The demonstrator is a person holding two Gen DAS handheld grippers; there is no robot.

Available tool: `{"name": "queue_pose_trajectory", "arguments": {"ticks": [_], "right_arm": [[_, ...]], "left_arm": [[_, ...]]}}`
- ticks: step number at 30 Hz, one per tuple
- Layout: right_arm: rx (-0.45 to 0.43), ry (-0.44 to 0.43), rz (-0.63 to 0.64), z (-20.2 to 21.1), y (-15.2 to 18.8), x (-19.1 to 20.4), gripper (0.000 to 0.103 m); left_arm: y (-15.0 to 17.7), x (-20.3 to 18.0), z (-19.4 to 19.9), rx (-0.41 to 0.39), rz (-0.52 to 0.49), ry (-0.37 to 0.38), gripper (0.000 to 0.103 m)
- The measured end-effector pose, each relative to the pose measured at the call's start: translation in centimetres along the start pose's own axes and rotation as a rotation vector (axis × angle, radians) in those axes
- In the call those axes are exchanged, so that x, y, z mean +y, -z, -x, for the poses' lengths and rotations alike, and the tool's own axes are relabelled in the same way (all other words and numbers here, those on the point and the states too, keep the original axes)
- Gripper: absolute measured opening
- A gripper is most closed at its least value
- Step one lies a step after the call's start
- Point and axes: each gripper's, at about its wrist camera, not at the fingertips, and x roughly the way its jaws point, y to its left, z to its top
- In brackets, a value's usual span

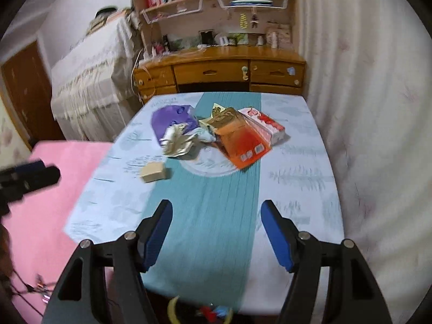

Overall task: Collect trash
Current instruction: 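Raise both tools back toward the table, then grasp white crumpled tissue with left gripper while right gripper grasps orange snack bag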

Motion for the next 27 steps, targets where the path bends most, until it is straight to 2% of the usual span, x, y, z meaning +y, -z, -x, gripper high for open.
{"name": "queue_pose_trajectory", "arguments": {"ticks": [7,13,20,27], "right_arm": [[0.033,0.022,0.165,-10.6,-2.9,-1.2,0.069],[0.012,0.087,0.270,-17.8,-4.1,-0.1,0.069],[-0.003,0.160,0.340,-21.9,-5.1,1.6,0.069],[-0.029,0.213,0.349,-23.3,-6.3,1.6,0.069]], "left_arm": [[-5.8,-0.3,-11.3,0.087,0.090,-0.070,0.101],[-7.5,0.8,-17.7,0.127,0.184,-0.106,0.101],[-7.8,1.9,-20.6,0.163,0.250,-0.121,0.101],[-8.2,1.8,-21.9,0.171,0.264,-0.099,0.101]]}}
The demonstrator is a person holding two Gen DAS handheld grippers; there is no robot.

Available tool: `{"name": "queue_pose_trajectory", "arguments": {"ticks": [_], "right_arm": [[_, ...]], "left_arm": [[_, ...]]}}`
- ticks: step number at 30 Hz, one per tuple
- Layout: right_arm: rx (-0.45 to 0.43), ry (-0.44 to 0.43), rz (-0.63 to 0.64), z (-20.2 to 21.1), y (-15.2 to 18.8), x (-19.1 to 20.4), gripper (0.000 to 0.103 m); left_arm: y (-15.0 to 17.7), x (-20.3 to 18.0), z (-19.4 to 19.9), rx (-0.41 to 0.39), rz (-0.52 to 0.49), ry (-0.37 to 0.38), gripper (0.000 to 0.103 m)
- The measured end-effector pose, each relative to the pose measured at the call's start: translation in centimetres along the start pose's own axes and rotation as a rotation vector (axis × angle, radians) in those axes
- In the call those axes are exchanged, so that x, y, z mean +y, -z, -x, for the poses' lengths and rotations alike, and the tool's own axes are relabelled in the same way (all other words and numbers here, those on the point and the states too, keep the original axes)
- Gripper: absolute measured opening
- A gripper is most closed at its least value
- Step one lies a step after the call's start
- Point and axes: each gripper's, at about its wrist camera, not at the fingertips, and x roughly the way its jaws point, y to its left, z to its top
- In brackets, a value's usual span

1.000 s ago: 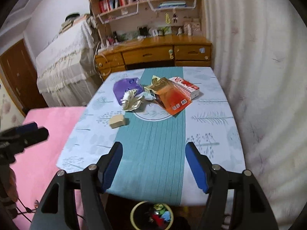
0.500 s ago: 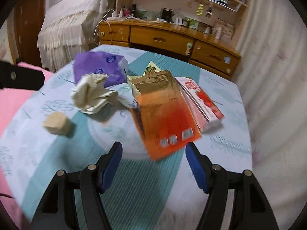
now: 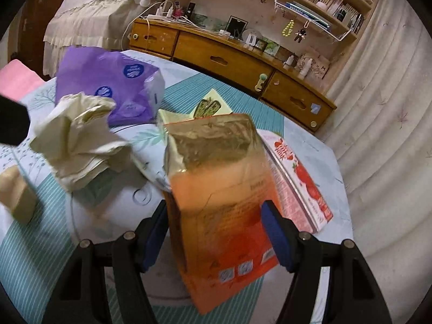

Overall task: Collect trash
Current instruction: 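Grasp white crumpled tissue with left gripper while right gripper grasps orange snack bag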

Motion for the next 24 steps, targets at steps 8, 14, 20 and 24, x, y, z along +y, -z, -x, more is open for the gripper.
{"name": "queue_pose_trajectory", "arguments": {"ticks": [8,14,20,24], "right_arm": [[0.005,-0.027,-0.047,-0.9,-0.7,-1.5,0.069],[0.029,-0.106,-0.118,-1.1,-1.4,-3.4,0.057],[0.082,-0.215,-0.198,-1.1,-2.3,-5.9,0.023],[0.110,-0.278,-0.252,-0.9,-2.6,-7.5,0.013]], "left_arm": [[-1.3,-1.2,-1.6,0.026,-0.033,0.020,0.101],[-2.3,-1.7,-3.3,0.061,-0.049,0.017,0.101],[-2.9,-3.1,-4.6,0.087,-0.086,0.013,0.101],[-3.2,-4.1,-5.7,0.123,-0.110,0.005,0.101]]}}
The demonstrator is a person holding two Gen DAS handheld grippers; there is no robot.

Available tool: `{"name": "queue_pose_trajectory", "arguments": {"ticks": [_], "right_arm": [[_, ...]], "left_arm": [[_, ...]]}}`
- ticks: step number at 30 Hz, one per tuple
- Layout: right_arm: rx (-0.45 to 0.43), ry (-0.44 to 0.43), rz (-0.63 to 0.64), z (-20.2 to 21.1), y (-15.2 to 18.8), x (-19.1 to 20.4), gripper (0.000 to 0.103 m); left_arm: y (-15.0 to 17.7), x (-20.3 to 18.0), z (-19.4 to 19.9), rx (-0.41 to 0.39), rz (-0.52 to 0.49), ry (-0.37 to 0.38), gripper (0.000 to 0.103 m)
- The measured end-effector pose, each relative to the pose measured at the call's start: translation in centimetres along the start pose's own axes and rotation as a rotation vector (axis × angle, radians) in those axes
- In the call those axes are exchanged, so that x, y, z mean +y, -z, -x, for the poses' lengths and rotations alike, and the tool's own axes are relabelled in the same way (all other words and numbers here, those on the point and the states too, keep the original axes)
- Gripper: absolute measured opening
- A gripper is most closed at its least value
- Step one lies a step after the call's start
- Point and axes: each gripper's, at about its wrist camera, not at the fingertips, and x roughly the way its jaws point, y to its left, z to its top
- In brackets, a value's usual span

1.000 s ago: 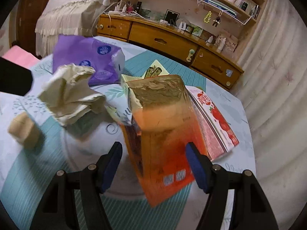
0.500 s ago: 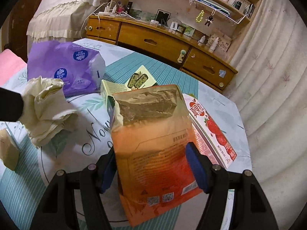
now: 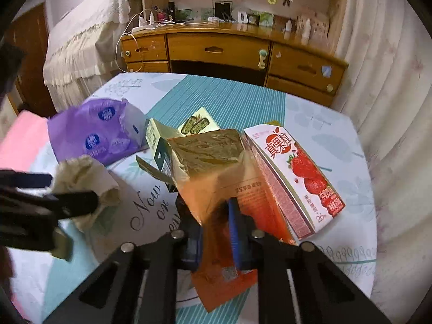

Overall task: Collect trash
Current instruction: 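Grasp white crumpled tissue with left gripper while right gripper grasps orange snack bag, then lower tissue and orange bag over the bin and open both grippers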

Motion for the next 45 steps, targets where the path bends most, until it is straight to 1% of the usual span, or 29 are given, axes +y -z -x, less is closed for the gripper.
{"name": "queue_pose_trajectory", "arguments": {"ticks": [3,5,7,10,12,13,14,16,19,20,21,23,25,30,33,34,36,37,39,40,42,43,45], "right_arm": [[0.015,-0.038,-0.034,0.5,-0.4,-1.0,0.010],[0.013,-0.050,-0.043,0.8,-0.6,-1.4,0.008],[0.012,-0.064,-0.046,1.1,-0.7,-1.5,0.007],[0.020,-0.097,-0.062,1.5,-0.8,-1.9,0.006],[0.021,-0.113,-0.077,1.9,-0.8,-2.1,0.005],[0.024,-0.124,-0.088,2.1,-0.8,-2.3,0.005],[0.027,-0.134,-0.101,2.3,-0.8,-2.5,0.005],[0.035,-0.156,-0.133,2.7,-0.7,-3.1,0.005],[0.053,-0.185,-0.189,3.2,-0.2,-4.0,0.004],[0.060,-0.199,-0.215,3.4,0.0,-4.3,0.004],[0.063,-0.205,-0.232,3.6,0.2,-4.5,0.004],[0.073,-0.226,-0.276,4.4,0.8,-4.9,0.004],[0.080,-0.241,-0.312,5.2,1.5,-5.0,0.004],[0.081,-0.264,-0.392,8.7,3.8,-4.6,0.003],[0.072,-0.261,-0.435,11.7,6.1,-3.7,0.003],[0.065,-0.250,-0.446,12.9,7.1,-3.2,0.003],[0.054,-0.225,-0.468,15.1,9.0,-2.1,0.003],[0.048,-0.214,-0.482,16.4,10.3,-1.2,0.003],[0.037,-0.200,-0.499,18.5,12.3,0.1,0.002],[0.031,-0.188,-0.499,19.8,13.4,1.2,0.002],[0.026,-0.163,-0.494,22.0,15.7,3.4,0.002],[0.026,-0.155,-0.494,22.8,16.6,4.4,0.002],[0.035,-0.145,-0.496,24.3,18.6,6.2,0.002]], "left_arm": [[-0.3,-0.6,-0.8,0.021,-0.023,-0.035,0.101],[-0.5,-1.0,-1.4,0.038,-0.039,-0.070,0.101],[-0.6,-1.2,-1.8,0.046,-0.043,-0.086,0.101],[-1.0,-1.2,-2.6,0.059,-0.026,-0.115,0.101],[-1.2,-1.1,-2.7,0.051,-0.015,-0.126,0.100],[-1.4,-1.0,-2.9,0.050,-0.012,-0.137,0.096],[-1.4,-0.9,-2.9,0.051,-0.009,-0.137,0.083],[-1.5,-0.7,-3.2,0.065,0.003,-0.106,0.070],[-1.2,-0.6,-2.7,0.052,0.007,-0.074,0.063],[-1.0,-0.6,-2.4,0.048,0.009,-0.065,0.059],[-0.6,-0.4,-2.2,0.041,0.009,-0.059,0.057],[0.2,-0.5,-1.2,0.024,-0.002,-0.048,0.051],[1.1,-0.6,-0.1,0.020,-0.009,-0.031,0.050],[4.1,-0.3,4.5,-0.028,-0.031,0.043,0.049],[7.1,-0.1,8.1,-0.068,-0.061,0.126,0.049],[8.6,0.2,9.7,-0.086,-0.086,0.158,0.049],[10.4,0.5,12.0,-0.098,-0.117,0.204,0.049],[12.2,1.1,13.5,-0.107,-0.136,0.238,0.049],[14.4,1.7,15.4,-0.114,-0.166,0.273,0.049],[16.3,2.3,16.9,-0.120,-0.192,0.297,0.049],[18.8,3.1,18.6,-0.129,-0.230,0.320,0.050],[20.8,3.9,19.6,-0.133,-0.257,0.332,0.050],[23.0,5.2,20.7,-0.134,-0.287,0.344,0.050]]}}
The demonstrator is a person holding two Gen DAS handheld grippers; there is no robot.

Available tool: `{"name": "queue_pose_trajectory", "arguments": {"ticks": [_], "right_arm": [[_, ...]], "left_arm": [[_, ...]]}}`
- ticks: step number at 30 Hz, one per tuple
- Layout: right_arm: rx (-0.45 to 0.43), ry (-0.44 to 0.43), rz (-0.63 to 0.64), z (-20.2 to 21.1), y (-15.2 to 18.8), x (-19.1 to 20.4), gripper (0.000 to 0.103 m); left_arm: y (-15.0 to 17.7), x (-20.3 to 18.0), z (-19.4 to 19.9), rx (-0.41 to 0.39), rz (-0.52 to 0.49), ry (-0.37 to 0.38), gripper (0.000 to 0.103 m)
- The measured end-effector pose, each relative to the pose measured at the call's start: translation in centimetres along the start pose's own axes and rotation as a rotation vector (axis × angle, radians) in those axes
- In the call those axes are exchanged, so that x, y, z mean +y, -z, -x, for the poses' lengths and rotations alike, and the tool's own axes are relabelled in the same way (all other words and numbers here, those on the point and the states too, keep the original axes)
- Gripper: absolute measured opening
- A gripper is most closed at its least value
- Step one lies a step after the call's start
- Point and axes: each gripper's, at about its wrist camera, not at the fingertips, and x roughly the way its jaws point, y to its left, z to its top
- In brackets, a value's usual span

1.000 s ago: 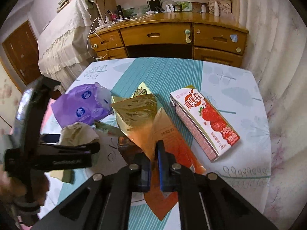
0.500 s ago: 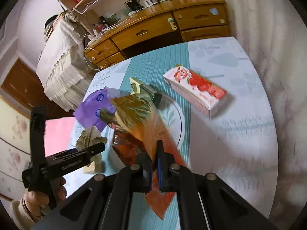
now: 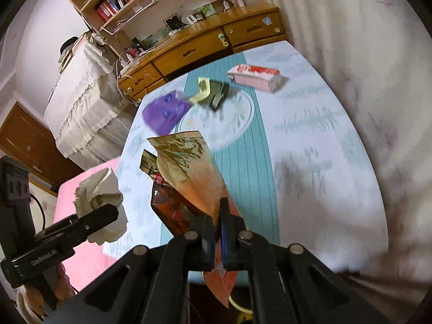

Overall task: Collect trash
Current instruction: 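Lower tissue and orange bag over the bin and open both grippers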

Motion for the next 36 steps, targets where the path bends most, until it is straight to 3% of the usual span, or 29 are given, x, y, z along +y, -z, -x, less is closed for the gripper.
{"name": "queue_pose_trajectory", "arguments": {"ticks": [8,17,24,29,36], "right_arm": [[0.095,0.056,0.025,2.5,9.3,2.9,0.002],[0.251,0.125,-0.014,0.3,16.4,1.2,0.003],[0.351,0.142,-0.222,-8.9,22.1,-5.6,0.003],[0.376,0.161,-0.351,-17.8,26.9,-10.7,0.003],[0.441,0.100,-0.452,-29.9,33.5,-16.2,0.004]], "left_arm": [[9.2,1.9,3.0,0.105,-0.011,0.052,0.050],[17.1,2.8,-1.0,0.230,0.060,0.073,0.051],[23.6,3.9,-9.0,0.319,0.063,0.010,0.051],[28.6,6.3,-17.9,0.378,0.087,-0.020,0.052],[33.8,9.0,-29.0,0.418,0.096,-0.075,0.055]]}}
